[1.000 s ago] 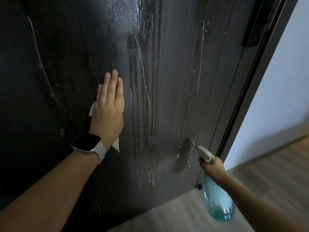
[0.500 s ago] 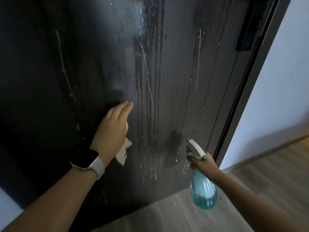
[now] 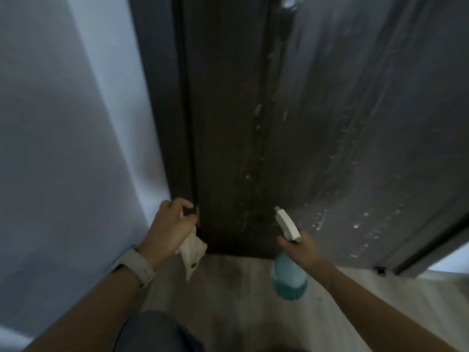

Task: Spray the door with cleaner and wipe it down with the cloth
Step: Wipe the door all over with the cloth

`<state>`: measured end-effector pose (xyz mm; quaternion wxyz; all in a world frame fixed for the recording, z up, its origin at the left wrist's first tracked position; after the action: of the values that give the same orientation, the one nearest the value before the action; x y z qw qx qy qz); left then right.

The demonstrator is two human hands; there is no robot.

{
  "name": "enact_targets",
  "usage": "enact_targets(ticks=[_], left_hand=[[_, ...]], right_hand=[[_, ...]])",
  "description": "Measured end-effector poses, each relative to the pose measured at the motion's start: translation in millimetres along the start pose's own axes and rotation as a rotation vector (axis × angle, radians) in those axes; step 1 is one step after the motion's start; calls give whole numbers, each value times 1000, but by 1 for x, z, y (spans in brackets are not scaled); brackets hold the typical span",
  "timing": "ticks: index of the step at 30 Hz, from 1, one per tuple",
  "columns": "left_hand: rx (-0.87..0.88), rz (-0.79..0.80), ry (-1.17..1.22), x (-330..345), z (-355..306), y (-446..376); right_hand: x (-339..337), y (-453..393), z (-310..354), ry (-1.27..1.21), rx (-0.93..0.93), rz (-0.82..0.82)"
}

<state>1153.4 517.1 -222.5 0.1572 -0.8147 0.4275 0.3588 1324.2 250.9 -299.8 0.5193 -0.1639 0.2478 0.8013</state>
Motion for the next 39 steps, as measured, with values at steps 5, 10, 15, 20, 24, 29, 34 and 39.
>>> enact_targets(ticks=[5, 10, 15, 20, 24, 29, 34, 39], left_hand=[[-191, -19, 28, -15, 103, 19], [-230, -133, 24, -5, 164, 42], [-284, -293, 122, 10, 203, 48], [-312, -330, 122, 24, 220, 57], [-370, -354, 203, 30, 228, 59], [-393, -368, 291, 34, 227, 63], [-402, -369, 475, 30, 210, 84], [-346, -319, 664, 23, 178, 78]], right_hand=[[89, -2, 9, 277, -48, 105], [184, -14, -8, 162, 9, 274], [267, -29, -19, -125, 56, 344], [323, -46, -27, -262, 43, 428], [353, -64, -18, -110, -89, 470], [371, -72, 8, -106, -110, 462], [351, -52, 6, -259, -26, 539], [252, 15, 30, -513, 25, 416]])
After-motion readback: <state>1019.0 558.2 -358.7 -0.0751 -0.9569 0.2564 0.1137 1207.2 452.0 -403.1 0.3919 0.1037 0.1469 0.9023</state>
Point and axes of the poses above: each hand's wrist, its own y-axis away from the middle knuckle, its own x-axis out of the palm, z = x × y, the point moved 6 cm from there along -y, towards the middle knuckle, and after that the axes turned 8 degrees about -y, right-handed, at the moved point
